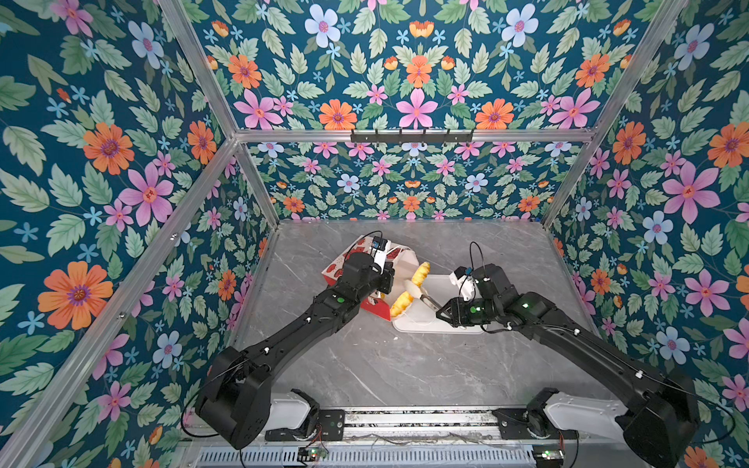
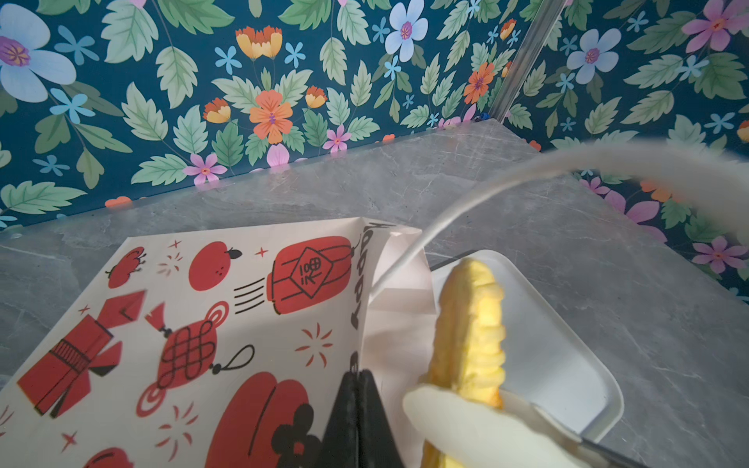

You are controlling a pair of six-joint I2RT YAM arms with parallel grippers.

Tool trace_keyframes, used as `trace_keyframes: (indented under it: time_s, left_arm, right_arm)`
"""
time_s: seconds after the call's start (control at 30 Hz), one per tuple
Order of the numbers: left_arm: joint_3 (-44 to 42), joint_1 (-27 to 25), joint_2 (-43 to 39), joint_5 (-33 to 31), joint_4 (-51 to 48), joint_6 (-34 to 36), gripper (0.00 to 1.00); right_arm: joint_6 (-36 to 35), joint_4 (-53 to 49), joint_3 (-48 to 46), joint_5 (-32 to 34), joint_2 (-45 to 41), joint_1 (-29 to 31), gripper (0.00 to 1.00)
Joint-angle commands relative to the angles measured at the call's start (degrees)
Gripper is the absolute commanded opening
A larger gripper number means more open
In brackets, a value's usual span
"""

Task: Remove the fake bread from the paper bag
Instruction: 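Pull the bread roll out of the bag onto the tray with the right gripper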

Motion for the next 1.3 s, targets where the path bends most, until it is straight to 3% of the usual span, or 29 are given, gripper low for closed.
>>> trace_keyframes:
  time_s: [0.0,0.23,0.4,0.7,1.1,1.27]
  left_arm:
    - [-0.1,0.0,0.3,-0.8,3.1,-1.1,0.0]
    - [-0.5,0.0,0.2,-2.2,3.4,-0.7,0.0]
    - [-1.2,0.1,-0.6,-2.5,2.7,-0.1,0.0]
    - [-3.4,0.0,-2.4,-2.2,3.1,0.7,0.0]
    - [-7.1,0.1,-4.6,-0.5,5.8,1.2,0.0]
    - [-7.5,0.1,-4.3,-0.4,6.8,1.9,0.0]
  right_arm:
    - [-0.9,-4.8,0.3,2.3,-2.9,-0.5,0.3]
    - [-4.0,-17.3,3.7,6.3,-9.2,-2.8,0.31]
    - [-6.9,-29.1,8.2,8.7,-10.3,-8.2,0.33]
    - [-13.9,-40.3,14.1,12.9,-1.5,-14.5,0.35]
    - [-18.9,-44.5,21.5,20.5,11.4,-14.7,0.35]
    - [-20.1,-43.1,23.8,19.9,16.6,-14.8,0.35]
